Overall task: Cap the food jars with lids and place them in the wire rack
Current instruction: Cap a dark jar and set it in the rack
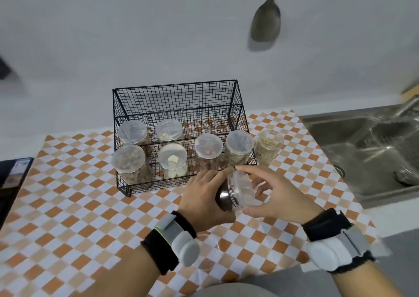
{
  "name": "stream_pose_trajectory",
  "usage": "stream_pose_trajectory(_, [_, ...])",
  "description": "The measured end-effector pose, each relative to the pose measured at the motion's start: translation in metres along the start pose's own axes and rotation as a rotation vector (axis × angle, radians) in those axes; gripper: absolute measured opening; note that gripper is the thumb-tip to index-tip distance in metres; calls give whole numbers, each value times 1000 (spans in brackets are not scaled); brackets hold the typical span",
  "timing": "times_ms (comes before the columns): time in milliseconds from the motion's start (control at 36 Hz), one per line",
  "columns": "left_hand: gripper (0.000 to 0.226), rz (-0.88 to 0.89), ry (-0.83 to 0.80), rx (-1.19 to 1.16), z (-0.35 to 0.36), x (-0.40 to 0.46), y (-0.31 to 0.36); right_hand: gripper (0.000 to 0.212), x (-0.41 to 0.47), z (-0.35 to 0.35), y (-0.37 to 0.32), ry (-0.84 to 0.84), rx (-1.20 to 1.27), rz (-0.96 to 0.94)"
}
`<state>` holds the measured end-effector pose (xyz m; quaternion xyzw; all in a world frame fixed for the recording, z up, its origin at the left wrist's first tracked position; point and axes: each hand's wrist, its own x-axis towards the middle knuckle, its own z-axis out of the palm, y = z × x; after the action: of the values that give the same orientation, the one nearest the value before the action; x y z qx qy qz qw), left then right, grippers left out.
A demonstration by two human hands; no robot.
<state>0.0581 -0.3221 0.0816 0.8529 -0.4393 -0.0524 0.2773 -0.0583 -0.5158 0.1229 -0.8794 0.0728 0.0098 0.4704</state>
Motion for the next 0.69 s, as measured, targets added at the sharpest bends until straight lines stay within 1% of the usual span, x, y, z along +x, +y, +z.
stream_pose_trajectory(139, [100,-7,4,19,-2,-2,-1,88,4,2,-3,-18,-32,72])
stream_pose_trajectory(222, [99,-17,12,20,-1,-2,0,87,6,3,-4,-11,-6,129])
stream_pose_trajectory(278, [98,-20,13,27,-1,-2,0,82,8,5,-5,0,6,157])
stream_pose_trajectory(333, [98,-19,11,38,-1,-2,-1,72,9,7,-7,8,-18,184])
stream_pose_trajectory(389, [99,-14,6,56,-2,-1,0,70,10,7,-8,10,-53,244])
stream_pose_trajectory(472, [101,1,13,74,-1,-2,-1,79,13,13,-12,62,-112,332])
stream_pose_trajectory(528, [102,4,14,74,-1,-2,-1,98,15,15,-15,69,-160,371])
stream_pose_trajectory(556, [102,5,9,76,-1,-1,-2,104,16,14,-17,37,-179,387])
stream_pose_trajectory(584, [102,3,2,77,-1,-2,-2,101,16,11,-19,-11,-177,389])
stream_pose_trajectory(639, [101,-7,-11,72,-2,-3,-3,81,15,4,-22,-124,-67,353])
stream_pose_trajectory(667, [101,-10,-17,69,-2,-3,-3,78,13,-1,-22,-177,5,322])
stream_pose_trajectory(695, [101,-12,-20,68,-2,-3,-3,81,12,-5,-22,-208,52,288])
